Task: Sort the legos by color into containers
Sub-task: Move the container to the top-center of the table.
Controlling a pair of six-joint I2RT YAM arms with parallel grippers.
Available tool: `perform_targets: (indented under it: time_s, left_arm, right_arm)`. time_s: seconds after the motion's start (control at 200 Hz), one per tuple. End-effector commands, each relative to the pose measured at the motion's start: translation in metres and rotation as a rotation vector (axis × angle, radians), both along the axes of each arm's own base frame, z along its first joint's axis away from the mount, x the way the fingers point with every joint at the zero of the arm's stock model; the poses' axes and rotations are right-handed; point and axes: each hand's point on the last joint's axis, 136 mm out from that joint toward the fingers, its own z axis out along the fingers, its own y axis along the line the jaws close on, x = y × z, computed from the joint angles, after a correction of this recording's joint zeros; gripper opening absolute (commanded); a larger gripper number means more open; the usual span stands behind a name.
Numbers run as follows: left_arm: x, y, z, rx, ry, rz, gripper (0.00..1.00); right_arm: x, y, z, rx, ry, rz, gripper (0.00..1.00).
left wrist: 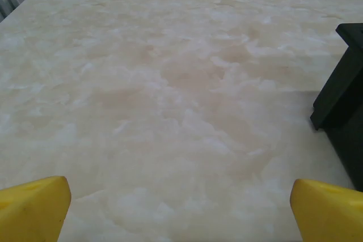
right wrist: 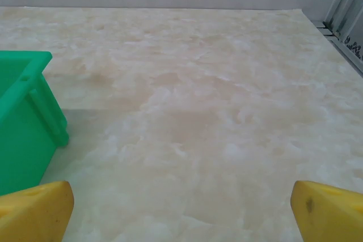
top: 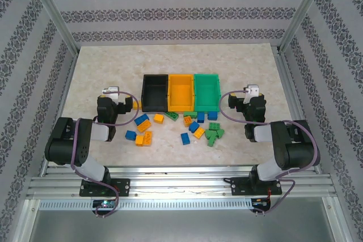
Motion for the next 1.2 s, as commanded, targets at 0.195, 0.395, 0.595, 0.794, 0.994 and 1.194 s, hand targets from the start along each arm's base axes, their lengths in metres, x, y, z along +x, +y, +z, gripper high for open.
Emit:
perform_targets:
  time_s: [0.195,0.395,0.595,0.794,0.994,1.194]
  left_arm:
    - [0.003,-0.001,0.004,0.003,-0.015,-0.017,1.00]
    - [0.003,-0.003,0.004,0.003,-0.017,-0.029,1.00]
    - [0.003,-0.002,0.004,0.003,-0.015,-0.028,1.00]
    - [0.003,-0.003,0.003,0.004,-0.013,-0.028,1.00]
    - [0.003,-0.003,0.003,0.004,-0.014,-0.029,1.00]
    - [0.001,-0.014,0.004,0.001,-0.026,-0.096,0.99]
  right_arm:
    - [0.008,0.000,0.013,0.006,-0.046,0.007,0.98]
    - [0.007,0.000,0.012,0.005,-0.044,0.007,0.98]
    - [0.007,-0.001,0.012,0.006,-0.044,0.006,0.98]
    - [0.007,0.000,0.012,0.005,-0.045,0.006,0.98]
    - [0.007,-0.001,0.012,0.005,-0.045,0.006,0.98]
    - [0.007,-0.001,0.012,0.004,-0.046,0.006,0.98]
